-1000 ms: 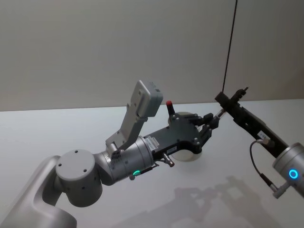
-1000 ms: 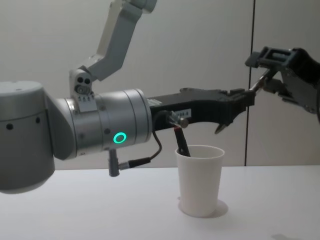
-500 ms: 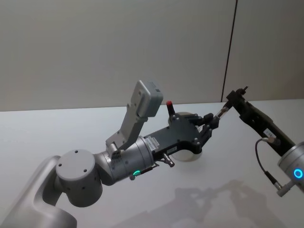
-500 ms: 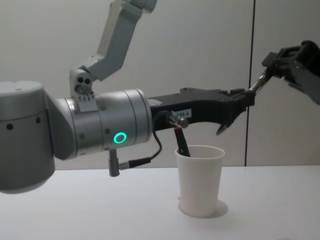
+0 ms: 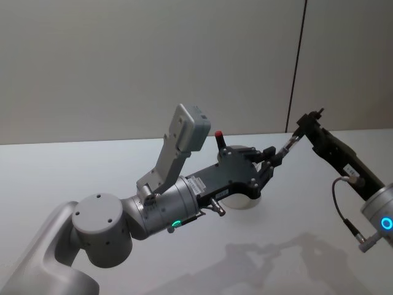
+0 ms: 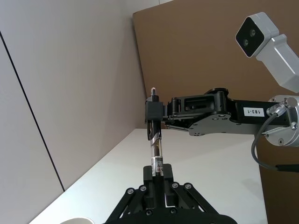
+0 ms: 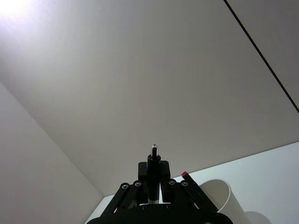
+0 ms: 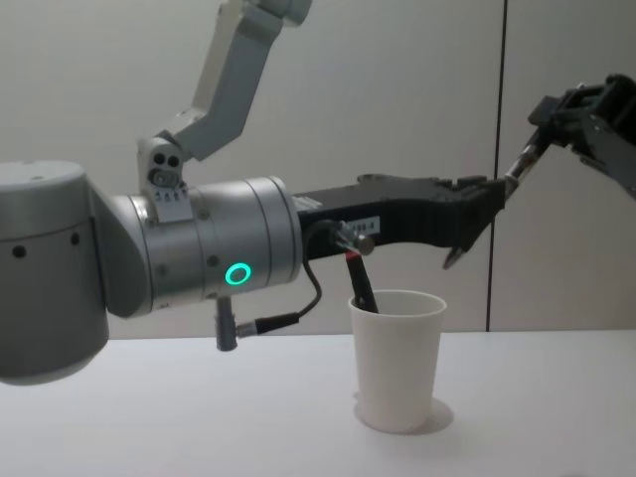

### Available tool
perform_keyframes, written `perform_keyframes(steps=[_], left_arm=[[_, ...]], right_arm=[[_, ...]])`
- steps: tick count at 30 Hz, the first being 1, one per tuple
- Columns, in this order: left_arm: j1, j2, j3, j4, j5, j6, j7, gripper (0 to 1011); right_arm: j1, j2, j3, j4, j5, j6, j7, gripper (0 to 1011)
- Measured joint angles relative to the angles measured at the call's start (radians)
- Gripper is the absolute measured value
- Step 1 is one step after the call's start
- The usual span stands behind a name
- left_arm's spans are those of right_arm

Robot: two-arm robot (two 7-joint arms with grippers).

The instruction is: Place the pen into the pen holder.

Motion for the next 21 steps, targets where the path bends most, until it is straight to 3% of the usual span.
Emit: perform_keyframes(steps=[11, 16, 21], left_arm=[[0.000, 0.000, 0.000, 0.000, 0.000, 0.000, 0.000, 138], [0.000, 0.000, 0.000, 0.000, 0.000, 0.000, 0.000, 251], [0.000, 0.000, 0.000, 0.000, 0.000, 0.000, 0.000, 426]], right_arm=[[0.002, -0.001, -0.002, 0.005, -0.003, -0.008, 0.005, 143], [0.002, -0.001, -0.002, 0.006, -0.003, -0.010, 0.006, 143], [0.003, -0.002, -0.003, 0.007, -0.004, -0.011, 0.007, 143]])
